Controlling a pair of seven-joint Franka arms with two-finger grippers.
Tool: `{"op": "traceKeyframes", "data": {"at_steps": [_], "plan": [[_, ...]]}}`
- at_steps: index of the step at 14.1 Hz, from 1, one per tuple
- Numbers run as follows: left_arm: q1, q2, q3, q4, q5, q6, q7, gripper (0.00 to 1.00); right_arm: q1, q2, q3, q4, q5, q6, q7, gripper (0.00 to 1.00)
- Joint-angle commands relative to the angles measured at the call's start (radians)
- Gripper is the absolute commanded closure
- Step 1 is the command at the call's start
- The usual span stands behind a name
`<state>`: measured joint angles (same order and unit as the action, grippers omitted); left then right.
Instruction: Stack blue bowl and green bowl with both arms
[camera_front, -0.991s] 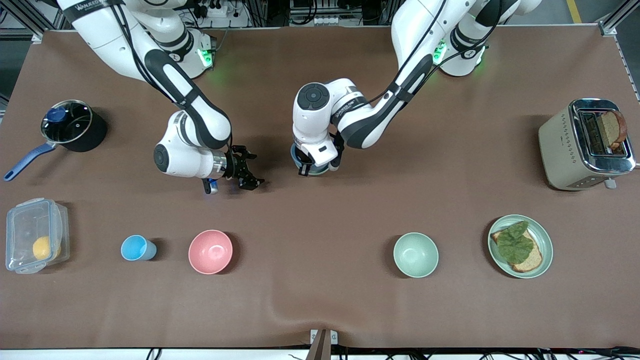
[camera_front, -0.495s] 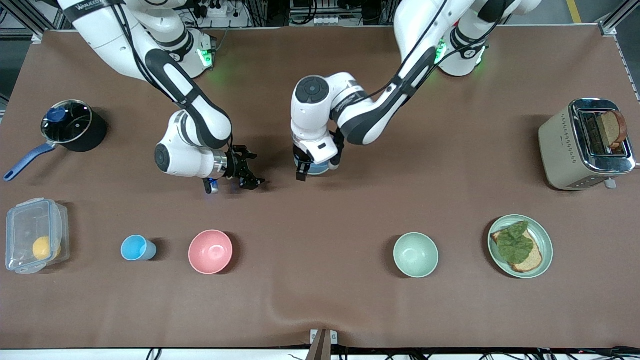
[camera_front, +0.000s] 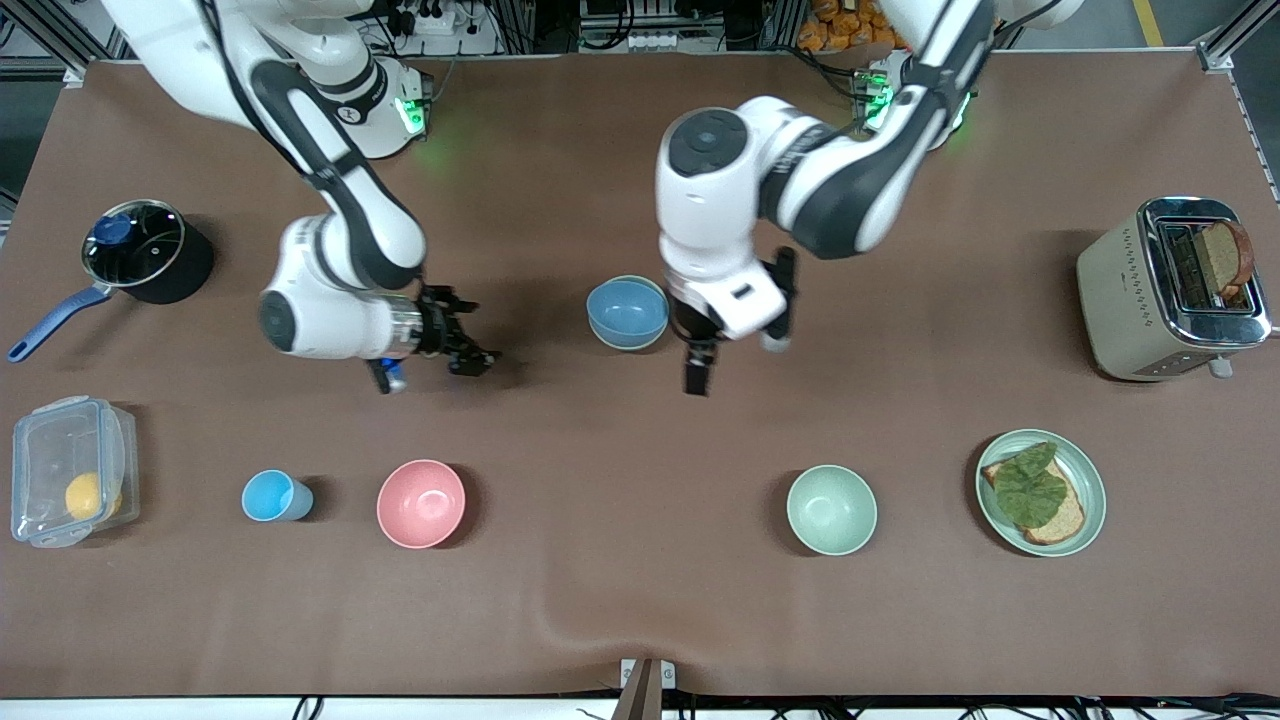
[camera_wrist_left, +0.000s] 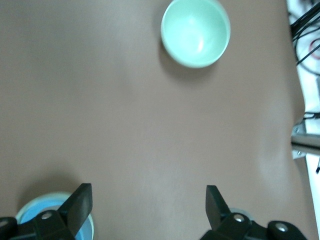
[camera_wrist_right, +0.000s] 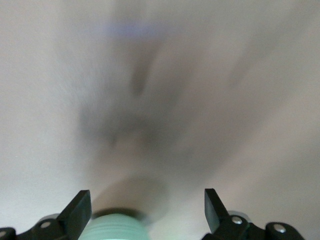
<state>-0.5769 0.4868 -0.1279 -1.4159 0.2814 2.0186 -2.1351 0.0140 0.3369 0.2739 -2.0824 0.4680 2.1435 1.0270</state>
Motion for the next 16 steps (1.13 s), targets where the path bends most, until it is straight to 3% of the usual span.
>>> {"op": "traceKeyframes", "data": {"at_steps": [1, 3, 7, 9, 11, 14, 16], "plan": [[0.043, -0.048, 0.049, 0.002, 0.028, -0.026, 0.163, 0.0, 0.001, -0.088, -0.054, 0.045, -0.132, -0.152, -0.004, 0.0], [0.13, -0.073, 0.057, 0.002, 0.038, -0.035, 0.315, 0.0, -0.012, -0.13, -0.088, 0.102, -0.248, -0.267, -0.077, 0.0], [0.27, -0.14, 0.043, -0.02, -0.005, -0.101, 0.648, 0.0, -0.045, -0.252, -0.212, 0.119, -0.269, -0.378, -0.497, 0.0], [0.322, -0.186, 0.042, -0.041, -0.048, -0.153, 0.769, 0.0, -0.052, -0.3, -0.235, 0.13, -0.336, -0.416, -0.658, 0.0], [0.353, -0.272, 0.043, -0.125, -0.134, -0.184, 0.945, 0.0, -0.054, -0.346, -0.257, 0.157, -0.419, -0.43, -0.755, 0.0], [0.408, -0.407, 0.042, -0.251, -0.203, -0.224, 1.172, 0.0, -0.049, -0.366, -0.263, 0.258, -0.459, -0.484, -0.84, 0.0], [0.423, -0.438, 0.048, -0.255, -0.231, -0.312, 1.344, 0.0, -0.042, -0.366, -0.251, 0.323, -0.46, -0.499, -0.873, 0.0]]}}
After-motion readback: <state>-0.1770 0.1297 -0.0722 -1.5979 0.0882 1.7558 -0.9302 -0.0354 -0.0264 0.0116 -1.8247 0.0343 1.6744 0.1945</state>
